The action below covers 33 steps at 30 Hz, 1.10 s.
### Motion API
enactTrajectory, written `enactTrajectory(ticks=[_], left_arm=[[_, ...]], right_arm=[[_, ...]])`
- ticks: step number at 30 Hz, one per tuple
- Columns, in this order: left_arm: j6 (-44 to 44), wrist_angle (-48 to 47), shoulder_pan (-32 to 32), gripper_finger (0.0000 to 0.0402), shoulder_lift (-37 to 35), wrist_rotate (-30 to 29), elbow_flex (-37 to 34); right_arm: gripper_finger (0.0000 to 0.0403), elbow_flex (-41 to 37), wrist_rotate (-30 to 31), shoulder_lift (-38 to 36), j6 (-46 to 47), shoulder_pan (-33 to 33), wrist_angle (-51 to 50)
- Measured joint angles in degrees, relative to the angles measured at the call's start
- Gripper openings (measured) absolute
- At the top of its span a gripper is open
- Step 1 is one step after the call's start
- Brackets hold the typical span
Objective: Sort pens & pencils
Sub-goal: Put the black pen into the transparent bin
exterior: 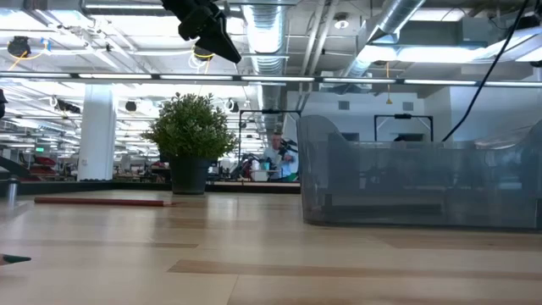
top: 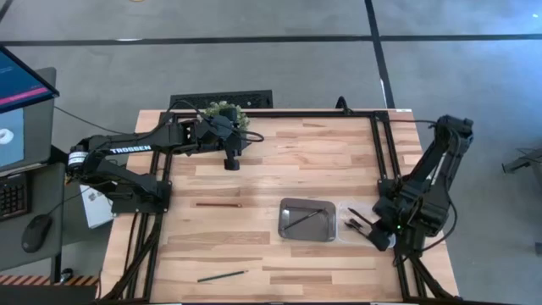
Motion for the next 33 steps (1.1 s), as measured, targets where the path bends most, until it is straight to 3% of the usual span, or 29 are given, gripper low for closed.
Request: enactTrajectory(ticks=[15,21,33], left_arm=[[-3.5,-0.6,0.0,0.0135,0.0,3.5,0.0],[-3.6,-1.5,0.0,0.0135,0.0,4.0,0.0],[-3.6,-1.4,0.0,0.0135,0.0,4.6,0.0]], right_arm=[[0.0065,0.0,-0.4,7.0,0.5,-0.1,3.0],[0.0065,0.0,-4.7,11.1,0.5,-1.0,4.1],[0.0066,0.0,-5.3,14.2,0.0,-4.3,5.0]])
